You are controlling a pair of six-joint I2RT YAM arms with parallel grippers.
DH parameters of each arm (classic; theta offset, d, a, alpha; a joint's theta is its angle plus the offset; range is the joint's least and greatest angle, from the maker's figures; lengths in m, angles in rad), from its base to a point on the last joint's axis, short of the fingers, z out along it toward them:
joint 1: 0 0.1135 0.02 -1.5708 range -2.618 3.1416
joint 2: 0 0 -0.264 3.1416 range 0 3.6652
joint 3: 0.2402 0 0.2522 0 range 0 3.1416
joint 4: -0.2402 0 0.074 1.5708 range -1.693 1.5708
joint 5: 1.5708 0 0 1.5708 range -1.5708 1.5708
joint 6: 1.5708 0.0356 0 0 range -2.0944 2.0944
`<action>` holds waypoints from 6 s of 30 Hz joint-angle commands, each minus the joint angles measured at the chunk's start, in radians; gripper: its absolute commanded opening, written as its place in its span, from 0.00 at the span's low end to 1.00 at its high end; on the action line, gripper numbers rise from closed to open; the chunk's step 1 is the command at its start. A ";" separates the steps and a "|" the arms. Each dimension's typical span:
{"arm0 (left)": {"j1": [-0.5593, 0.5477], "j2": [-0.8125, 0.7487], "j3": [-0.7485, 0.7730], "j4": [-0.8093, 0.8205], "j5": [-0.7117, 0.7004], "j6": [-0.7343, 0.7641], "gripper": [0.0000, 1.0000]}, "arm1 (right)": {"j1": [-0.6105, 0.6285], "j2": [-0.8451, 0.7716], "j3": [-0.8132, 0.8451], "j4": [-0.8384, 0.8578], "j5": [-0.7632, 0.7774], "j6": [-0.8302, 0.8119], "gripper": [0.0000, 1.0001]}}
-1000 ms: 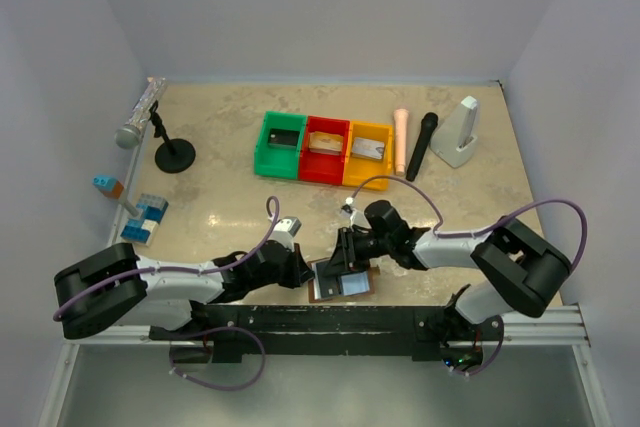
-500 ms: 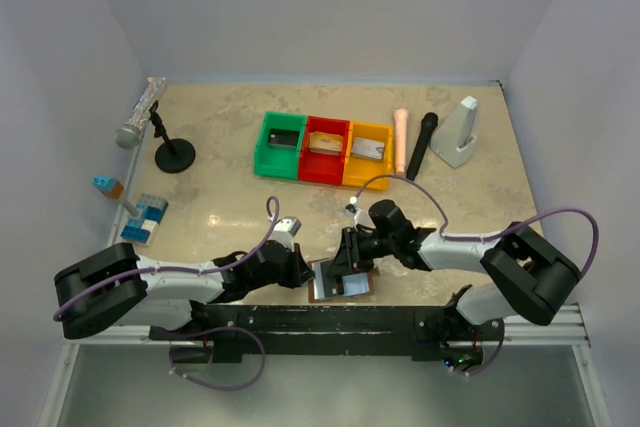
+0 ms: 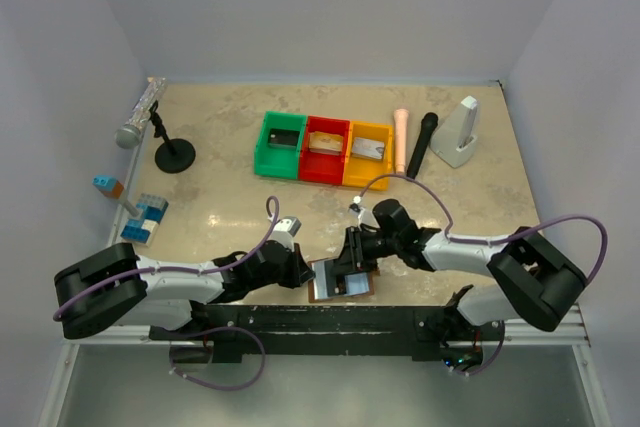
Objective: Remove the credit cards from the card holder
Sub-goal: Remove the credit card from the card holder, then place the credit card in the storage box.
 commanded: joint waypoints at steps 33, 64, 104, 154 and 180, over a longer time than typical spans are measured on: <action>0.001 -0.148 -0.042 -0.183 -0.084 0.035 0.00 | -0.119 -0.193 0.034 -0.294 0.045 -0.158 0.00; 0.016 -0.716 -0.020 0.107 0.056 0.193 0.65 | -0.044 -0.437 0.223 -0.089 0.005 0.028 0.00; 0.019 -0.738 -0.069 0.162 0.203 0.139 0.16 | 0.049 -0.385 0.284 -0.105 -0.091 -0.024 0.00; 0.076 -0.681 -0.092 0.372 0.419 0.081 0.00 | 0.052 -0.336 0.366 -0.276 -0.291 -0.187 0.00; 0.538 -0.249 0.297 0.100 -0.343 -0.224 0.00 | -0.030 -0.774 0.335 -0.754 0.289 -0.325 0.58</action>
